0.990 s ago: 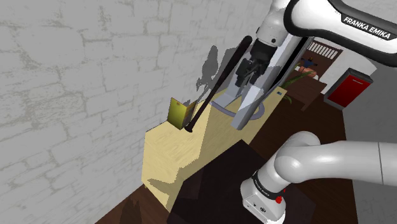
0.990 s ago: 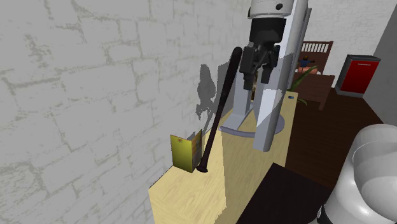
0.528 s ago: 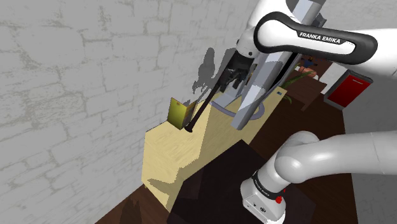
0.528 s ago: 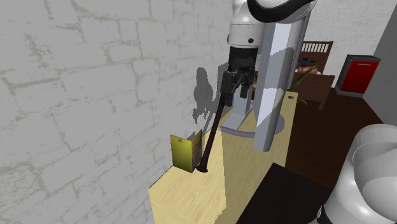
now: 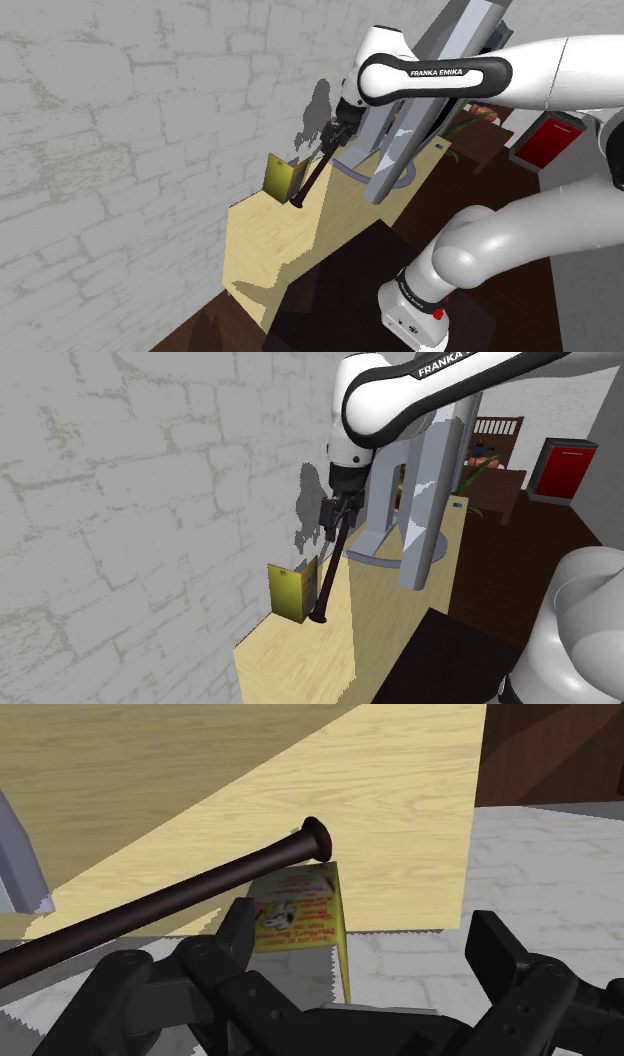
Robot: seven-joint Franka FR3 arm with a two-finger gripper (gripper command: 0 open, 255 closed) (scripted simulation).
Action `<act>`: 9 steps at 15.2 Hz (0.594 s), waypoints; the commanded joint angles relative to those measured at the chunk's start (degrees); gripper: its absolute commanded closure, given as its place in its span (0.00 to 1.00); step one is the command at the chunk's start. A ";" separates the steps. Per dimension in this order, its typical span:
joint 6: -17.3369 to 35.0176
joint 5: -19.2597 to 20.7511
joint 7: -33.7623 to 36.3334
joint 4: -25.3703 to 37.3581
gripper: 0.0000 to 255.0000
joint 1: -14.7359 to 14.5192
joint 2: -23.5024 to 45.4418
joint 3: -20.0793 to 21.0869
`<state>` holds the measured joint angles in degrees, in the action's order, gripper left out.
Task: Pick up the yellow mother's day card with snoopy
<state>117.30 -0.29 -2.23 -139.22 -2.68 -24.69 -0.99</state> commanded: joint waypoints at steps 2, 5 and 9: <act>5.80 -0.04 -2.03 1.21 0.00 -0.42 6.42 -0.35; 10.72 -0.23 -4.06 3.14 0.00 -0.82 12.84 -0.62; 16.38 -0.71 -6.78 6.83 0.00 -1.26 21.64 -0.74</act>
<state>132.01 -0.83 -8.40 -133.81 -3.76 -5.93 -1.78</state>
